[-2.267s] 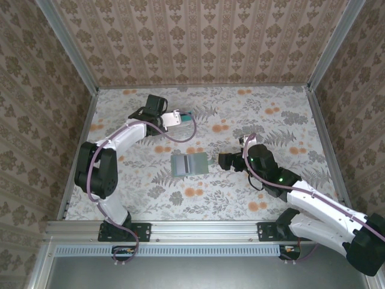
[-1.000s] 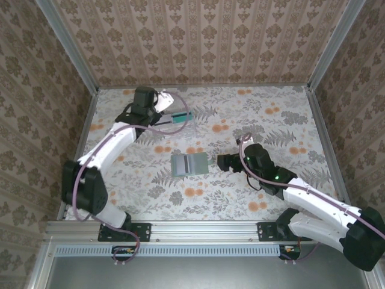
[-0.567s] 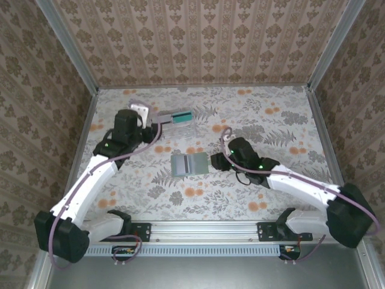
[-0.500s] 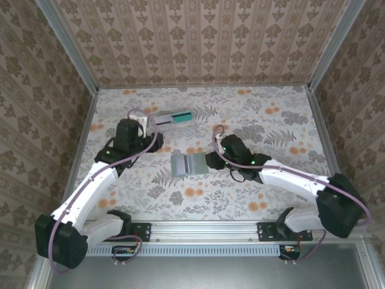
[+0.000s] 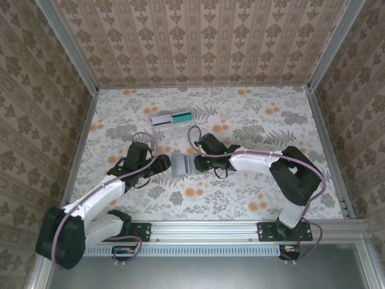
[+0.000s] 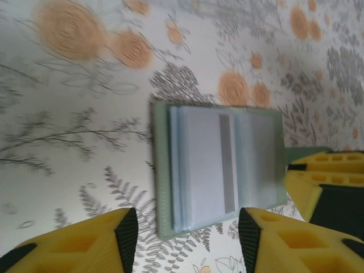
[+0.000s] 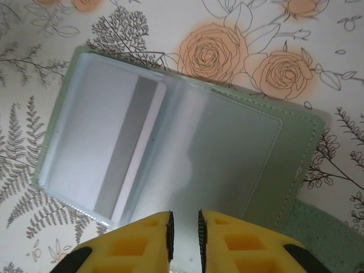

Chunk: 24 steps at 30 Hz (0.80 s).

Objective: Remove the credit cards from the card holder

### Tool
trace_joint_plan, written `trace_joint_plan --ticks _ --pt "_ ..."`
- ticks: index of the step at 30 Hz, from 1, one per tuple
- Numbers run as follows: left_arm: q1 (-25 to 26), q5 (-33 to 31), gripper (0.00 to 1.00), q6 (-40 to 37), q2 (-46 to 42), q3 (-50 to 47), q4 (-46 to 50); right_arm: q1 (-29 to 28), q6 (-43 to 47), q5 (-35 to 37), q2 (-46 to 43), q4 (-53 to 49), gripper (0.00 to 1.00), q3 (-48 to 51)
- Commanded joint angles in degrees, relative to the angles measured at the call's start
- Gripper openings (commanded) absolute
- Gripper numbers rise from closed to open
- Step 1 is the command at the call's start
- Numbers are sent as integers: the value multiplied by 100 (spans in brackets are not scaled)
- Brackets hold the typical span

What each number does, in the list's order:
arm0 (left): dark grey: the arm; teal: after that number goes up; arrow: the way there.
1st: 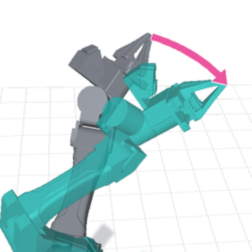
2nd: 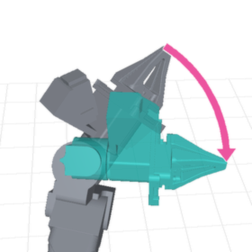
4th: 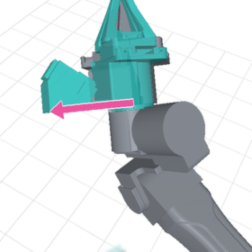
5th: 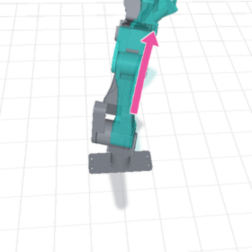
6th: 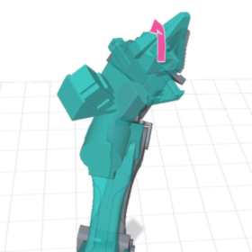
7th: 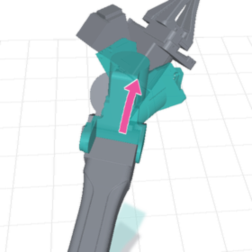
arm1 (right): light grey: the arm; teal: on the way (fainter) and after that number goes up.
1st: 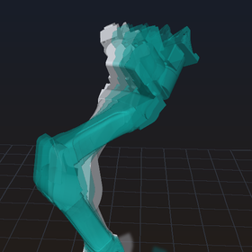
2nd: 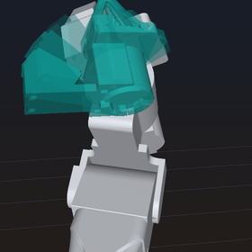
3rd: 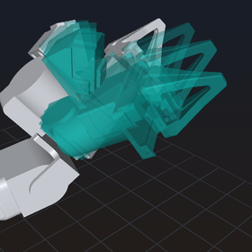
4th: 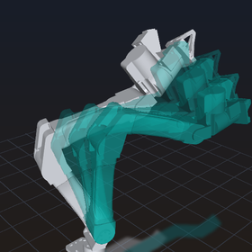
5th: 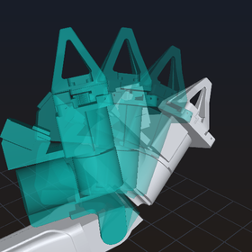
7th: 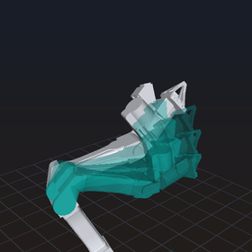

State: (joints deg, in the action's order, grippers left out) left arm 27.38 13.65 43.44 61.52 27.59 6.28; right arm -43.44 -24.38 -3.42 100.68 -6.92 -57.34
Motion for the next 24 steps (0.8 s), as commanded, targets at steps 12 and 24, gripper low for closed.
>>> trace_joint_plan --ticks 12,24 --pt "365 479 40 490 1605 308 -1119 66 -8 263 316 -176 21 47" --pt "418 639 42 455 1978 404 -1359 66 -14 209 359 -123 21 63"
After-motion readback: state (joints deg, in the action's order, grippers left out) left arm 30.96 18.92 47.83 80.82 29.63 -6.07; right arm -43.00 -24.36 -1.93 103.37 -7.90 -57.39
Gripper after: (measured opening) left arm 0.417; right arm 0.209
